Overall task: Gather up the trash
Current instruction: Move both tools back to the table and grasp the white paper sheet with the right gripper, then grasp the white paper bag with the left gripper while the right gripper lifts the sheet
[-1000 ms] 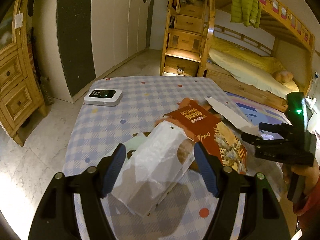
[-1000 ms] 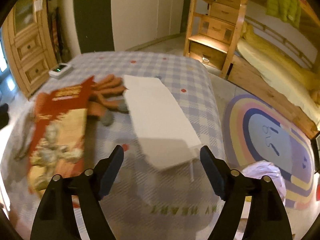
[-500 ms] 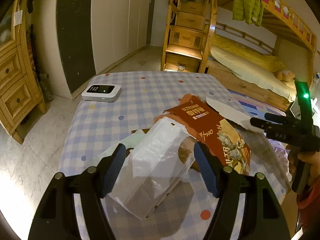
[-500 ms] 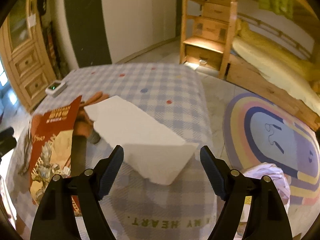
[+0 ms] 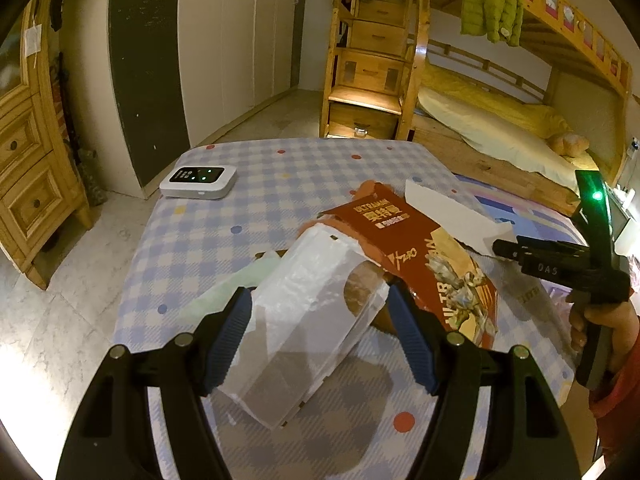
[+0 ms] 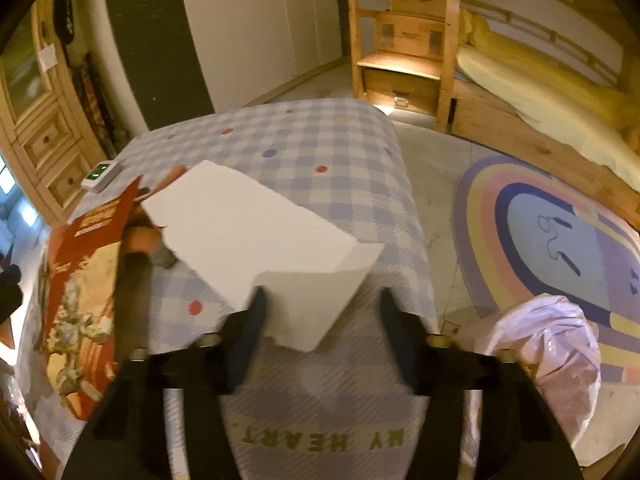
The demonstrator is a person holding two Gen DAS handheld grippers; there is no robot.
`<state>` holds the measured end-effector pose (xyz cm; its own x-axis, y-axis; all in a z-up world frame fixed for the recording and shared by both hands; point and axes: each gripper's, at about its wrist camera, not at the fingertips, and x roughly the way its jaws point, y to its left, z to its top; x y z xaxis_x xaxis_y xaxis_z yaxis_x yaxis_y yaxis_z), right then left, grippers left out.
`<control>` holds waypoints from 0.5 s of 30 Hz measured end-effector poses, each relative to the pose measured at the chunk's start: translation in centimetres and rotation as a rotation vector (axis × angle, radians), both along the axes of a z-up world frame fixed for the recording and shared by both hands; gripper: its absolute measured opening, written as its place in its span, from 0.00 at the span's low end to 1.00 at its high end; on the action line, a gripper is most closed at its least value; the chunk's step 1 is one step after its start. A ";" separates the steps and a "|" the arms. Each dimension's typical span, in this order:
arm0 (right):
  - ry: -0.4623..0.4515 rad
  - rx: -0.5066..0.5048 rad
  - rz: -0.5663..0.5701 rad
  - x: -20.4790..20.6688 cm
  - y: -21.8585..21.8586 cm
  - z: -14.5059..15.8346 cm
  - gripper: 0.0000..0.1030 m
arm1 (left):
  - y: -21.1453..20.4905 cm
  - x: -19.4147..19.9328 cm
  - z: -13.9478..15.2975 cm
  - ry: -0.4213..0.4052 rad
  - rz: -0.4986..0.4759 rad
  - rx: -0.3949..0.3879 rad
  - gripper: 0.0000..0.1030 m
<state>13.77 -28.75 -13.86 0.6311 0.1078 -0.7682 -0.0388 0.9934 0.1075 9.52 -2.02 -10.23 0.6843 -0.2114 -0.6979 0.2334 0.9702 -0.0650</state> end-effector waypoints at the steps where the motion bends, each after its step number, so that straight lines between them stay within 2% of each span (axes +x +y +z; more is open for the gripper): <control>1: 0.000 -0.006 0.007 -0.2 0.3 0.1 0.34 | 0.0 -0.1 0.0 0.001 0.001 0.000 0.67; 2: 0.001 -0.008 0.011 -0.2 0.4 0.2 0.23 | 0.0 -0.2 0.0 0.001 0.002 0.002 0.67; 7: -0.015 0.015 -0.014 -1.8 0.6 1.2 0.07 | 0.1 -1.2 0.2 -0.007 0.002 0.015 0.67; 11: -0.054 0.049 -0.090 -3.9 0.0 3.0 0.03 | 0.5 -2.1 0.2 -0.010 0.002 0.027 0.67; 15: -0.114 0.028 -0.164 -6.2 -0.4 4.9 0.00 | 1.3 -3.0 -0.2 -0.001 0.007 0.037 0.67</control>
<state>7.52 -29.13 -8.92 0.7246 0.0170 -0.6890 0.1094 0.9842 0.1393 6.51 -0.76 -10.47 0.6864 -0.1812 -0.7043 0.2271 0.9734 -0.0291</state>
